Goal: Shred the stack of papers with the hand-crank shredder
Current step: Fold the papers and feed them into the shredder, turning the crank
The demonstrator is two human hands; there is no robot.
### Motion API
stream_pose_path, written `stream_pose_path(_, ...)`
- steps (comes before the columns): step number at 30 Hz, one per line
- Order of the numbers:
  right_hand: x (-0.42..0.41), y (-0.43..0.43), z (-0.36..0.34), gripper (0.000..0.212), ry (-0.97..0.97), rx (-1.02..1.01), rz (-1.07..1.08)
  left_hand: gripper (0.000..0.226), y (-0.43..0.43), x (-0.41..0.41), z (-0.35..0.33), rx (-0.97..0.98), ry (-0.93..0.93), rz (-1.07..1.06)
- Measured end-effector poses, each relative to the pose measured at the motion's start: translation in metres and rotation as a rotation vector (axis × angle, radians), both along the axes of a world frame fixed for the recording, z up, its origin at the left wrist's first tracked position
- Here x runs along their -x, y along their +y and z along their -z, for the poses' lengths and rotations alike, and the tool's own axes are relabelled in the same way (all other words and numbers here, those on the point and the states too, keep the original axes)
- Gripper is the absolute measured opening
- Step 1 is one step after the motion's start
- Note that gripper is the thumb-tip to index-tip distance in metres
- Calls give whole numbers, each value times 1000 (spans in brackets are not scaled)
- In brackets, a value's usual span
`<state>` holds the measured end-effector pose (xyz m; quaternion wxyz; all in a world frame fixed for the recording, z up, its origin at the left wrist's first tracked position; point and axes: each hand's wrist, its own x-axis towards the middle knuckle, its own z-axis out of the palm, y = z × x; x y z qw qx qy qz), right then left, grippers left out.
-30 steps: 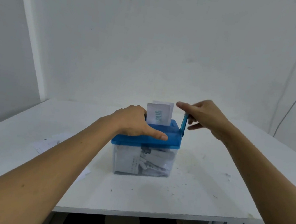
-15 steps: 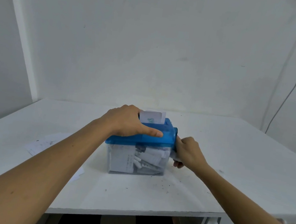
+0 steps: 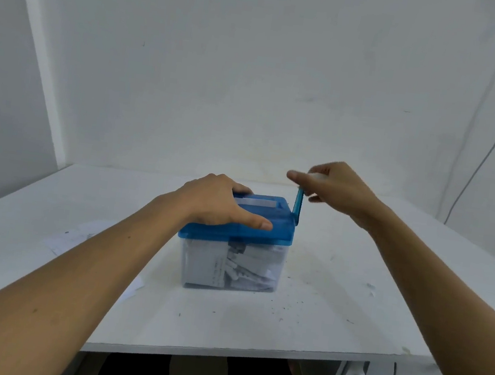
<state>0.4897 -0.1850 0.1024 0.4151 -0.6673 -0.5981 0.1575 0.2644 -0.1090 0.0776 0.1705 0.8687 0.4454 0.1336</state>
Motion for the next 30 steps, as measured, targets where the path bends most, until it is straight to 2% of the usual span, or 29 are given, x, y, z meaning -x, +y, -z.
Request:
stream_pose_path(5,3,44,41,33,179,-56,28,98,-1,0,1,-28,13,10)
stream_pose_path(8,8,49,86,26,317,3,88,92,-3,1,2,-47,2,5)
stream_pose_path(10,9,45,109,19,333,73,144,92,-4,0,2,-62,-3,-3)
stream_pose_path(15,19,4,109,36,178,256,127,96,-5,-1,1,-67,6,-11)
stream_pose_path(19,16,-45,68,43,185,355,-82,100,-6,-1,0,-45,28,-13)
stream_pose_path(21,11,-61,43,55,62,406,-198,99,-6,-1,-1,-33,22,-13)
stream_pose_path(25,-1,-60,8,25,-126,269,-254,95,-7,0,-2,-21,25,-7)
stream_pose_path(30,-10,-44,-7,36,-161,272,-220,99,-5,-2,-2,-18,21,-14)
